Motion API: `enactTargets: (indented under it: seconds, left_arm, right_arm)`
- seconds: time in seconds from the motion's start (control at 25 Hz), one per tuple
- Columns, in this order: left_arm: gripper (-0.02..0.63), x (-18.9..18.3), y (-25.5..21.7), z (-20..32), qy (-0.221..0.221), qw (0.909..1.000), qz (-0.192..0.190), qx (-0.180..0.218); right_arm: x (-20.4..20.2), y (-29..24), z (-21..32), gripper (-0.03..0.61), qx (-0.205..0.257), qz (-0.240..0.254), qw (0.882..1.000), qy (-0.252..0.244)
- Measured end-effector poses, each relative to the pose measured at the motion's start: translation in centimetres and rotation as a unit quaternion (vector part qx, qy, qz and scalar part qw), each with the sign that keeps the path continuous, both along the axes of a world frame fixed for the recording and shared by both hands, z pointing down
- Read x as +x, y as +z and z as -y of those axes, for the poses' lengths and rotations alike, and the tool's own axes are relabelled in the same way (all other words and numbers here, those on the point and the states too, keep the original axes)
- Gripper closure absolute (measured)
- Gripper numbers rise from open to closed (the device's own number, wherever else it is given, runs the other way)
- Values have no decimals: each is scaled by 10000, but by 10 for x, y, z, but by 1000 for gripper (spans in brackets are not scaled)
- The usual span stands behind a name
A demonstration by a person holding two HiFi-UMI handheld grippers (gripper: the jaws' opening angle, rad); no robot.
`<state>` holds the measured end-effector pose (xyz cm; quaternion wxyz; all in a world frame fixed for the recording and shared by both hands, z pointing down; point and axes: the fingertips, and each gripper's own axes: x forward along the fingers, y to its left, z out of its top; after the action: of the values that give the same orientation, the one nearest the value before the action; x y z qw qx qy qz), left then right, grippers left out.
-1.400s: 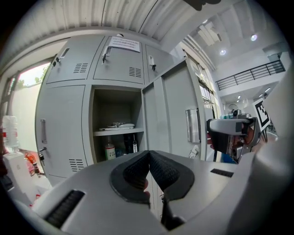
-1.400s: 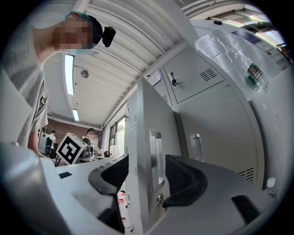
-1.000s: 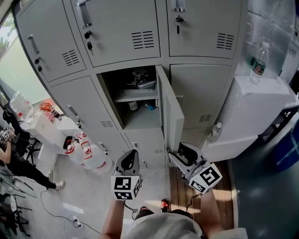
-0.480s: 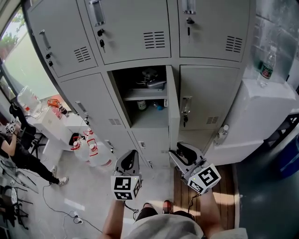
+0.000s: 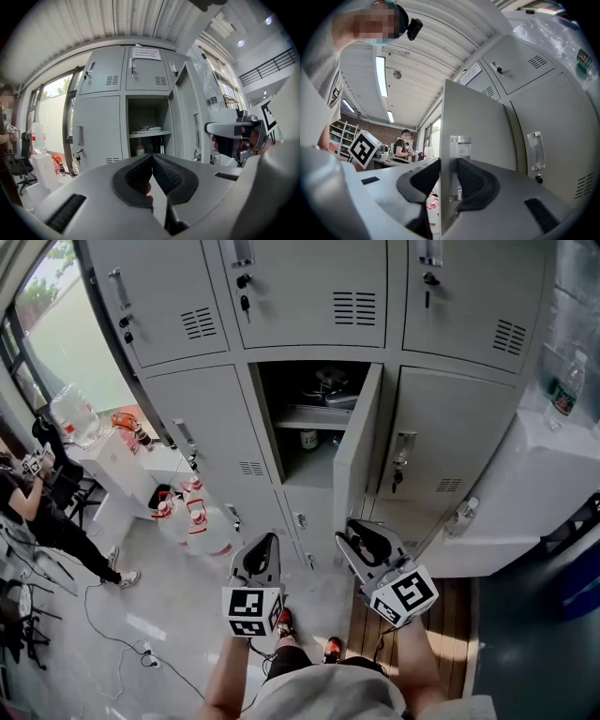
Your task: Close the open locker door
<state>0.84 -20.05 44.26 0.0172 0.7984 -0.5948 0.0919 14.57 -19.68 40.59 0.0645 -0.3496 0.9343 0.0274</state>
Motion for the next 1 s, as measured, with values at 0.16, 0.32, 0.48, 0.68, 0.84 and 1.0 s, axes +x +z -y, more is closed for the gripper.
enactTargets:
  seconds: [0.16,0.32,0.48,0.68,0.84,1.0]
  left_arm:
    - [592,-15,-3,4,-155,9999,-12,58]
    - [592,-28,-5,12,-264,9996,-4,78]
    - [592,-43,-7,19,-402,9991,-11,102]
    - [592,-66,-10,29,-593,9981,-43,133]
    - [592,-80,-9,37,-673,9976,-56,122]
    - [592,-90,-9,47,-673,9976,-66,129]
  right_arm:
    - [-18,0,6,453,6,-91,9998,-169]
    - [-36,1,14,457,13,-162,9994,-304]
    - [-57,1,26,460,-5,-220,9990,-387]
    - [-78,0,41,465,-17,-293,9986,-451]
    - [-88,0,56,502,-23,-344,9989,-326]
    - [-99,1,69,517,-11,-394,9989,-252]
